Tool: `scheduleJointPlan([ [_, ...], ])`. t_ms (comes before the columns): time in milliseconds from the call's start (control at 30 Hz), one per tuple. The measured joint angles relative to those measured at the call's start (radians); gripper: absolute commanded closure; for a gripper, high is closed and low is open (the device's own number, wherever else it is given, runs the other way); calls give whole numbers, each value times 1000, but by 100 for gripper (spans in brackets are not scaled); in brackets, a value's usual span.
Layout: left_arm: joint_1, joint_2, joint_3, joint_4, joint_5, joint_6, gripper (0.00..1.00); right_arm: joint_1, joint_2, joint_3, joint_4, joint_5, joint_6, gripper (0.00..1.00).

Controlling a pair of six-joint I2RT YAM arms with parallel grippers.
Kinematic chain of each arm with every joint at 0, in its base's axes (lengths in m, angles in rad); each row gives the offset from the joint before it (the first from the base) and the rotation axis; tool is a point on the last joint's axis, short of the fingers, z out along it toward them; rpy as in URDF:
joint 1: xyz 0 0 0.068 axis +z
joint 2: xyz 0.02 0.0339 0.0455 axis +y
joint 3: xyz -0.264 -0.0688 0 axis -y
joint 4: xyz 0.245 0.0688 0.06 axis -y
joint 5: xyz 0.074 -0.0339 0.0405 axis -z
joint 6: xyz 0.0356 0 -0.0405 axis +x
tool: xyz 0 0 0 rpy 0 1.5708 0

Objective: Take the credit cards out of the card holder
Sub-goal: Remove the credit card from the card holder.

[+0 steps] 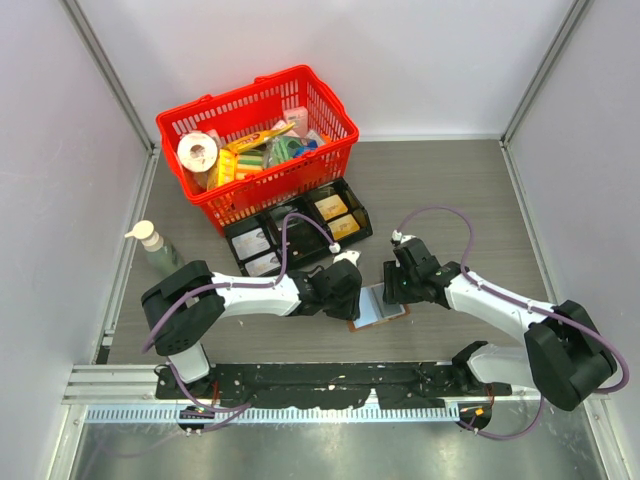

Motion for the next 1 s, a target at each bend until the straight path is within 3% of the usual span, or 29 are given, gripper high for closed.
scheduleJointPlan([
  [100,0,0,0,0,0,0,66,0,0,0,0,0,0,53],
  [400,0,0,0,0,0,0,66,0,0,0,3,-36,-4,73],
  [600,0,0,0,-6,-3,0,66,-4,-40,0,-10,-53,-15,81],
  [1000,0,-1,3,-18,-3,0,66,-6,-143,13,-6,-179,-9,82],
])
